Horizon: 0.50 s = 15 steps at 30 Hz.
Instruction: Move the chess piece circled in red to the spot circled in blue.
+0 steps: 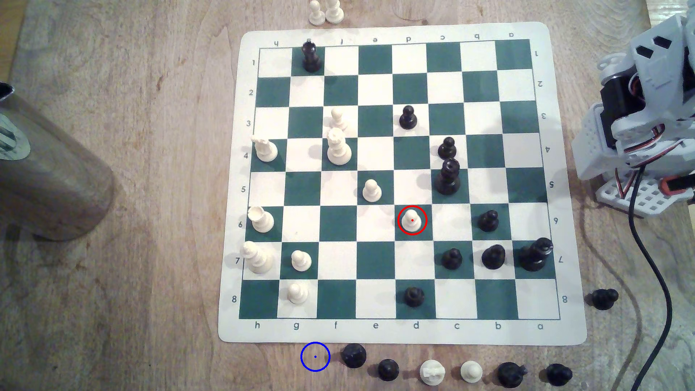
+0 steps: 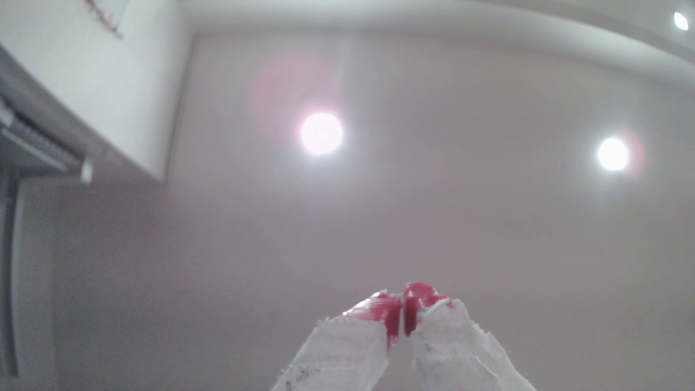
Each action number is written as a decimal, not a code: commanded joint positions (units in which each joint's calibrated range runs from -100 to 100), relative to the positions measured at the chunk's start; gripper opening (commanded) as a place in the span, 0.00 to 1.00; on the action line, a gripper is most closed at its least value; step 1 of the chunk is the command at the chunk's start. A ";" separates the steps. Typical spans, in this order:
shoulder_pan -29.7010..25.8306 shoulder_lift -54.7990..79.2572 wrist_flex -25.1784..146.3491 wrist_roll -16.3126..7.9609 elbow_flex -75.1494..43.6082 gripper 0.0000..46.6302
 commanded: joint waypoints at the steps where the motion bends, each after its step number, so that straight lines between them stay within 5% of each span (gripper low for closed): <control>1: 0.35 -0.20 4.45 0.05 0.99 0.00; 15: -2.08 -0.20 82.50 -0.34 -27.75 0.00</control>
